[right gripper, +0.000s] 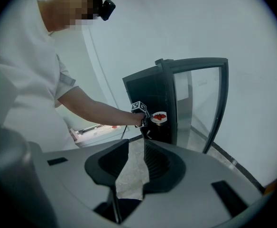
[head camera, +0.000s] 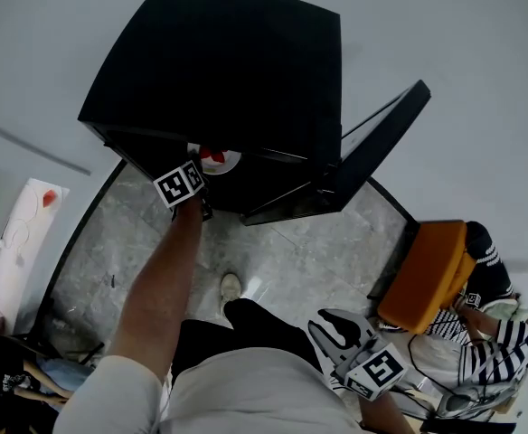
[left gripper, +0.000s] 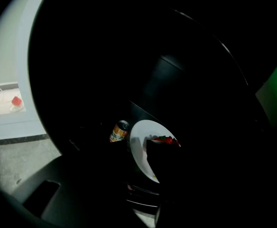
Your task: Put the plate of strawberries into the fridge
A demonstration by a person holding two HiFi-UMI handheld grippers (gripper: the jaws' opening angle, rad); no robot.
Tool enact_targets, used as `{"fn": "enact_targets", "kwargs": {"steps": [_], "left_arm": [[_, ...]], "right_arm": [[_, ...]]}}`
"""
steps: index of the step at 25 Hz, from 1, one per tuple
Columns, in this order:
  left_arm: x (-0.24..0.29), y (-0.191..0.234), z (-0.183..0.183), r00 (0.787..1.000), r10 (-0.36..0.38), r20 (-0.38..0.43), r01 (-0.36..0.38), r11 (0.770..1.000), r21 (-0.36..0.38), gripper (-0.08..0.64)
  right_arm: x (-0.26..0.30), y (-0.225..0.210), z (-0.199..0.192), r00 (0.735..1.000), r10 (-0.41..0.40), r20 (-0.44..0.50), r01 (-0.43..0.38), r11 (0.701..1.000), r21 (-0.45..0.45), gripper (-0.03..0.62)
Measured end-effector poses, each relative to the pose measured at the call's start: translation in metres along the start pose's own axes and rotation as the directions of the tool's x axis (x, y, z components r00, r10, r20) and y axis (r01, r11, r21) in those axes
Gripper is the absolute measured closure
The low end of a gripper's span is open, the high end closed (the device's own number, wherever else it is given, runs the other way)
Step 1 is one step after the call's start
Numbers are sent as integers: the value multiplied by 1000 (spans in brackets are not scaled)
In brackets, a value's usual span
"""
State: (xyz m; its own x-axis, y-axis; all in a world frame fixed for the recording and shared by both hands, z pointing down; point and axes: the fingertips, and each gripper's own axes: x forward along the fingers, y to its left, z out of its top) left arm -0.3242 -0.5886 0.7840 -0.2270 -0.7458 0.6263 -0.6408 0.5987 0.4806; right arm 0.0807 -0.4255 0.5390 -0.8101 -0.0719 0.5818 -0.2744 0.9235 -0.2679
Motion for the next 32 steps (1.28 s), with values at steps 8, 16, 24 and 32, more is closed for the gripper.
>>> {"fn": "enact_targets", "kwargs": {"steps": [8,16,24,32], "left_arm": [[-63,-1,-6,993,-111,-26,112,992,53,437],[-195,-10,-9,911,-406,-78,411,908,78,440],[-377,3,-41,744,-639,-197,667,727,161,546],[-562,34,-69,580,-782,-227,814,557,162,548]], "right_arm": [[14,27,10,998,39,53,-38,999,-32,479],[41,78,24,987,78,143,-75,997,-29,499],[58,169,14,979,104,177,-97,994,-49,557],[60,280,2,977,112,182,-94,990,-102,560]]}}
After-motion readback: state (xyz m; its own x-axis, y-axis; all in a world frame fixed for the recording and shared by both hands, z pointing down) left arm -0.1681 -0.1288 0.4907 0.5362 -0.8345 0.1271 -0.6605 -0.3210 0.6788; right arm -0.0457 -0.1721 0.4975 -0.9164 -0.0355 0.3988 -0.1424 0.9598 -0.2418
